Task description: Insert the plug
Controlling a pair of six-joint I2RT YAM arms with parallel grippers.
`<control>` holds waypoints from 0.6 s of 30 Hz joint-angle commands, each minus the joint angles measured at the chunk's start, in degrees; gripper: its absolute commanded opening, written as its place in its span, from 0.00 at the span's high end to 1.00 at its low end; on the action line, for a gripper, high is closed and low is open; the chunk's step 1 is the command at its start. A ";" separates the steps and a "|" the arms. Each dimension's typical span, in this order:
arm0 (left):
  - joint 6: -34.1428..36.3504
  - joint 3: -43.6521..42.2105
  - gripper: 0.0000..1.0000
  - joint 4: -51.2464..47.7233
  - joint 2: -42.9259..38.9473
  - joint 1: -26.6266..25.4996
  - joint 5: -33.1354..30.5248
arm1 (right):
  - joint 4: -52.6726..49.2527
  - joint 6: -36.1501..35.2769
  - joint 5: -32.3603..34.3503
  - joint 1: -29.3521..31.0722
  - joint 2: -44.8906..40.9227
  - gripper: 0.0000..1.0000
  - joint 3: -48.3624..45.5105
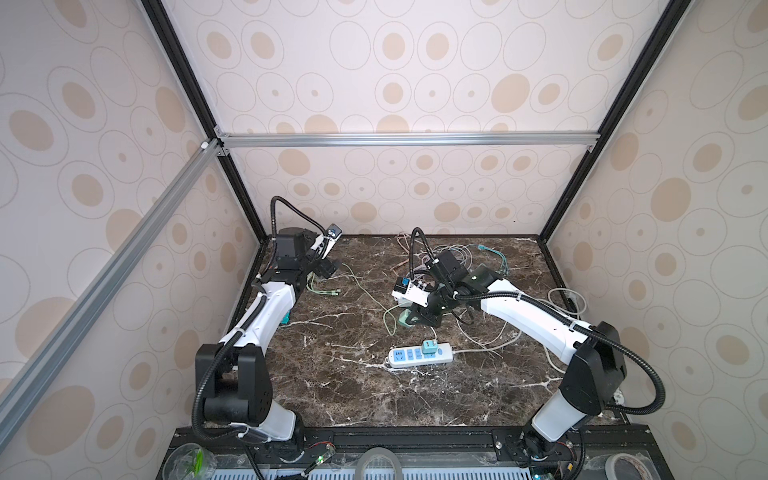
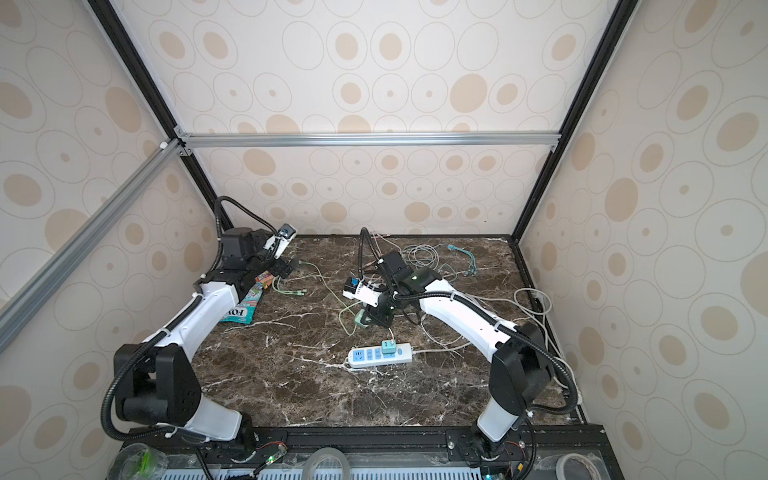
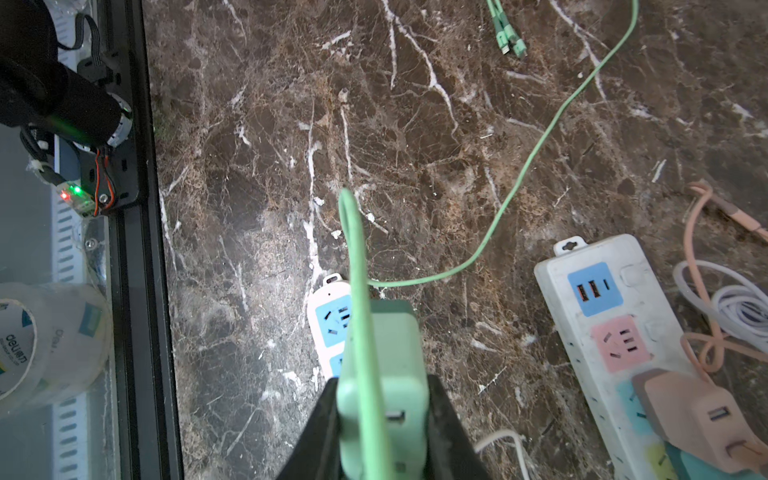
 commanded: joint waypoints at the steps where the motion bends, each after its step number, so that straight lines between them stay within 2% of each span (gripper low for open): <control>1: -25.82 -4.47 0.02 12.53 -2.22 0.32 -1.02 | -6.01 -8.38 0.30 2.34 2.60 1.00 3.31; 4: -40.44 -8.74 0.02 16.27 -2.81 0.25 -3.17 | -10.00 -13.64 1.25 3.90 4.85 1.00 5.39; 7: -49.43 -12.89 0.02 17.51 -2.97 0.30 -3.97 | -13.39 -17.66 1.59 5.43 6.87 1.00 7.24; 10: -54.93 -16.40 0.02 16.03 -2.99 -0.03 -7.23 | -15.17 -19.20 3.47 6.47 8.43 1.00 8.62; 12: -57.64 -17.92 0.02 13.56 -2.91 -0.90 -7.23 | -15.40 -19.64 5.50 7.05 8.84 1.00 8.82; 18: -67.52 -22.25 0.02 0.91 -4.37 -7.12 -8.20 | -14.62 -21.69 9.34 8.17 8.41 1.00 7.33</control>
